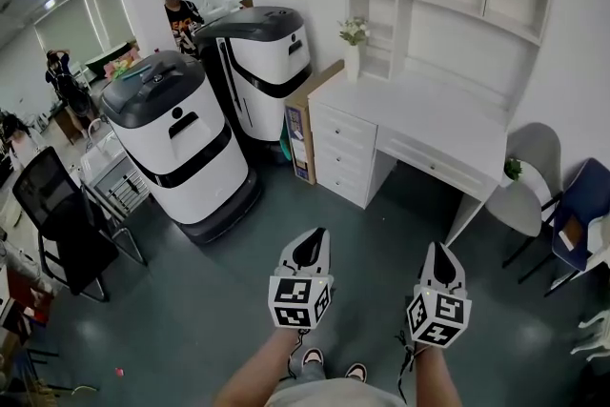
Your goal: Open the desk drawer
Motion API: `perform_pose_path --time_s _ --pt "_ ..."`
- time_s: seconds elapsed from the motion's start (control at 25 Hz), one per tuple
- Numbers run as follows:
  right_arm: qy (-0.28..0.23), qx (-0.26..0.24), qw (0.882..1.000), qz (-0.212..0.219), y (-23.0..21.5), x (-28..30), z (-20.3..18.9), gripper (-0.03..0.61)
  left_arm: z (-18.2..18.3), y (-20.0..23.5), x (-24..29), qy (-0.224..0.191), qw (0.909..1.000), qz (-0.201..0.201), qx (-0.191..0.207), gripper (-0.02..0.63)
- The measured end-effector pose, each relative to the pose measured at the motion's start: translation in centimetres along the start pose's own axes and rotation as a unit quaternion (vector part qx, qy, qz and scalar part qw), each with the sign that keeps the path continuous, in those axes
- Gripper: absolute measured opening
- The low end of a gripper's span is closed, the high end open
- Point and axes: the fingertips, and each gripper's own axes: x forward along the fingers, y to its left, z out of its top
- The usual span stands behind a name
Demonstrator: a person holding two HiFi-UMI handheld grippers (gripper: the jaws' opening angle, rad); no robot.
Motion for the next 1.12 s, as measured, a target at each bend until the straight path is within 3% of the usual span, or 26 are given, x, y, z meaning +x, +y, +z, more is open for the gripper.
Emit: perform_pose_path --time_s 0.28,0.36,0.68,1.12 --pt "0.001 0.007 1.000 -0.004 -0.2 -0.1 -0.3 0.008 0.1 -0.3 0.2 0.003 0.9998 -0.016 0.005 0.024" --pt "0.001 0.008 1.000 -0.007 -0.3 0.0 -0.3 0.008 0.0 -0.3 0.4 0.006 0.9997 -0.021 0.006 0.105" --pt "0.003 0.011 1.000 -0.019 -0.2 0.4 -0.5 0.008 -0.4 0.4 0.9 0.012 0.9992 -0.039 0.005 0.143" --pt "0.002 0.011 0.999 -0.040 3.2 3.1 -0.5 0.008 -1.0 6.2 2.2 0.021 0.9988 -0.043 0.005 0.161"
